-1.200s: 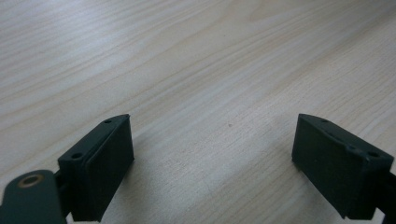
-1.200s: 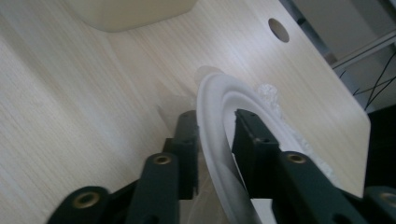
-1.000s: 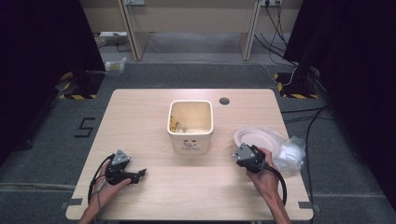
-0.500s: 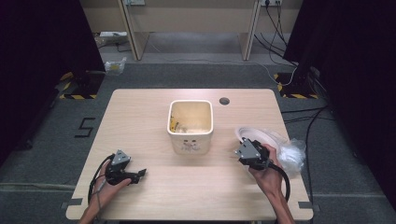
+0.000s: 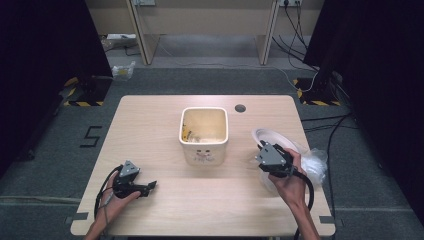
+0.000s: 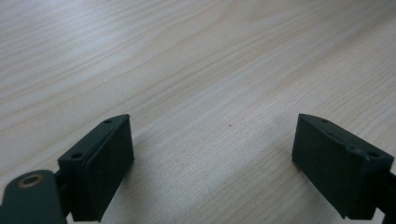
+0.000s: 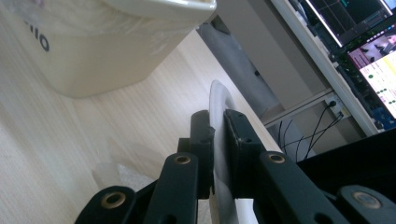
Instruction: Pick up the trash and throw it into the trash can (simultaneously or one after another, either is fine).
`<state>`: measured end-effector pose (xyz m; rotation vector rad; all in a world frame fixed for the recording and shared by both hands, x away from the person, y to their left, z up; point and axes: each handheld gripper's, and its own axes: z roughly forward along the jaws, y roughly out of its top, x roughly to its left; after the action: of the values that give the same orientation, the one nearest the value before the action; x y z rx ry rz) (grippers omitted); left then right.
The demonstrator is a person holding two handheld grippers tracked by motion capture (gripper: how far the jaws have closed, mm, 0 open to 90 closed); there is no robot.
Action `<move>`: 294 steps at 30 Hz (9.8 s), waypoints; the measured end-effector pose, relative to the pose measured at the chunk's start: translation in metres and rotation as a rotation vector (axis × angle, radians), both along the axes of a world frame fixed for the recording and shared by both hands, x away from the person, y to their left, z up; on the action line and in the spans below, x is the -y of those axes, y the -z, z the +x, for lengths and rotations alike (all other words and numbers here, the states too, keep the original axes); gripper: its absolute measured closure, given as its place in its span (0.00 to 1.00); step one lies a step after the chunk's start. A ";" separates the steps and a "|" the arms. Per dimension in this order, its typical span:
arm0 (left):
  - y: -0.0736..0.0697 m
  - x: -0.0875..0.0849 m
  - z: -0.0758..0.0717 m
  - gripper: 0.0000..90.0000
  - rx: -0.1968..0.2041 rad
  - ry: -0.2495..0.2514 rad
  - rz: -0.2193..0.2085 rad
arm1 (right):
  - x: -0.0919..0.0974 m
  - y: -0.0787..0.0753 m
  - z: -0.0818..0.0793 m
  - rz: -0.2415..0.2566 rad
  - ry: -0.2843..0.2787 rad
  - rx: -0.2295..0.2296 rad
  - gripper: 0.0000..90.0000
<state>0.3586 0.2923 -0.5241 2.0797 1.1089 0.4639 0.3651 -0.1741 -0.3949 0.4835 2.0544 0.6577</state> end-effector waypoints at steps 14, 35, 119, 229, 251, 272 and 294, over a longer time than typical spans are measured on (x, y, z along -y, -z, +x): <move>0.000 0.000 0.000 0.13 0.000 -0.001 0.000 | -0.002 -0.035 -0.004 0.084 -0.048 0.020 0.92; 0.000 0.000 0.000 0.13 0.000 0.000 0.001 | -0.034 -0.070 0.000 0.092 -0.130 0.078 0.92; 0.000 0.000 0.000 0.13 0.001 0.000 0.001 | -0.171 -0.055 0.033 0.048 -0.351 -0.042 0.72; 0.000 0.000 0.000 0.13 0.000 0.000 0.001 | 0.062 0.057 0.076 0.404 0.209 -0.570 0.97; 0.000 0.000 0.000 0.13 0.000 0.001 0.003 | 0.052 -0.001 0.061 0.459 0.094 -0.414 1.00; 0.000 0.000 0.000 0.13 0.000 0.000 0.001 | 0.001 -0.077 0.047 0.508 -0.129 -0.319 1.00; 0.000 0.000 0.000 0.13 0.002 -0.001 0.000 | -0.100 -0.103 0.045 0.486 -0.375 -0.334 1.00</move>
<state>0.3586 0.2922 -0.5243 2.0784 1.1084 0.4666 0.4102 -0.0739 -0.2919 0.5091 2.3219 1.3991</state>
